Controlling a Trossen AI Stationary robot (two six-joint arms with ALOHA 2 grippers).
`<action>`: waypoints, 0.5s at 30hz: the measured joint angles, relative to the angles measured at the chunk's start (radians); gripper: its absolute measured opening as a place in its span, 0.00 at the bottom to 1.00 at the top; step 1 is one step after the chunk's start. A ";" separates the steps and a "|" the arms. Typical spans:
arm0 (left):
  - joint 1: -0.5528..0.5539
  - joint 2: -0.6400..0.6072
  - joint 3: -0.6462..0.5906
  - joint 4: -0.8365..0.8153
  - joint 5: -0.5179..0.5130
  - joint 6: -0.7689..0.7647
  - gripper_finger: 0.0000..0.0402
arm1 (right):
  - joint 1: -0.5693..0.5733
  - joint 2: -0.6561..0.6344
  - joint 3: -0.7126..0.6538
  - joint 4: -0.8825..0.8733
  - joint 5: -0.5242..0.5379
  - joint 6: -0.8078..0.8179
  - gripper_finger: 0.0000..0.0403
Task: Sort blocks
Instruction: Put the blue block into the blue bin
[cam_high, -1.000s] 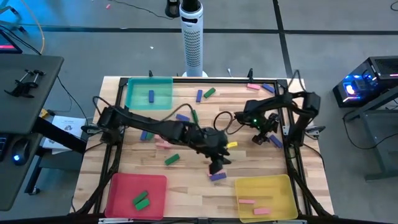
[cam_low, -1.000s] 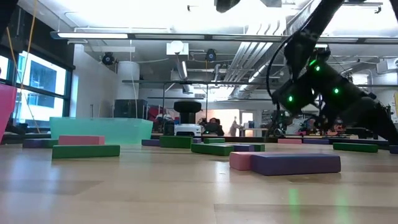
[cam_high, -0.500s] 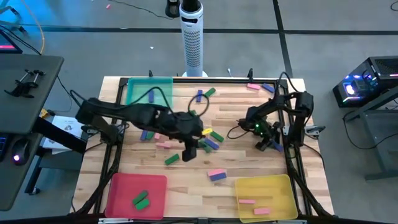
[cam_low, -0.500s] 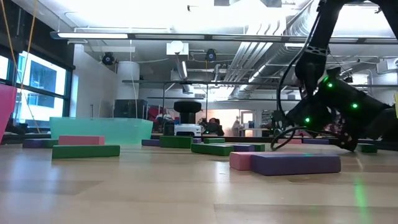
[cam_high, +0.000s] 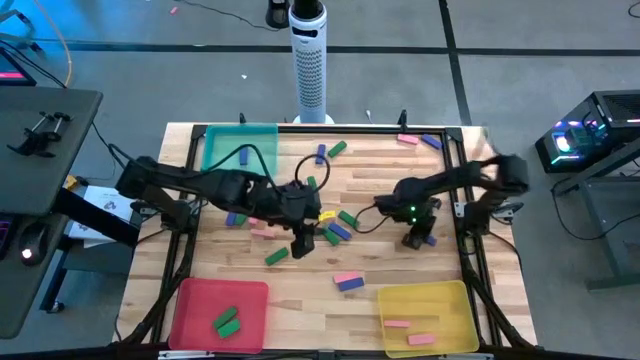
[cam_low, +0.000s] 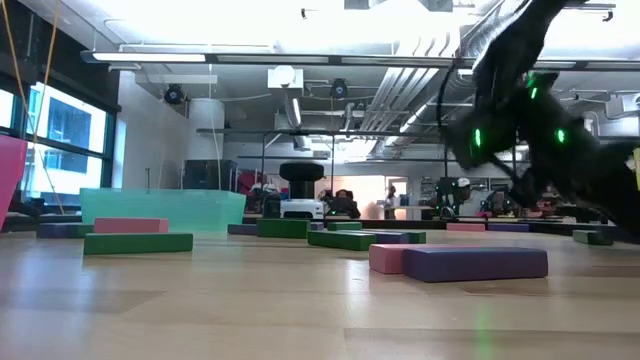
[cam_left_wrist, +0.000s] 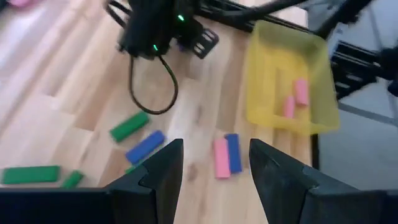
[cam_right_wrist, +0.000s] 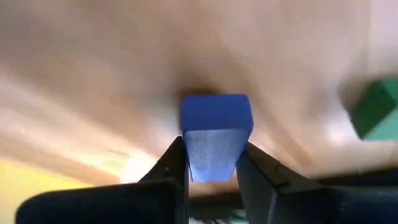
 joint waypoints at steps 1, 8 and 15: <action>-0.001 -0.007 -0.024 0.015 0.007 -0.006 0.43 | 0.020 -0.051 0.001 0.015 -0.009 0.033 0.16; 0.001 -0.019 -0.186 0.244 0.006 -0.043 0.43 | 0.165 -0.449 0.057 0.254 0.076 0.413 0.16; 0.016 -0.019 -0.312 0.555 0.003 -0.085 0.43 | 0.349 -0.684 0.179 0.623 0.519 0.484 0.16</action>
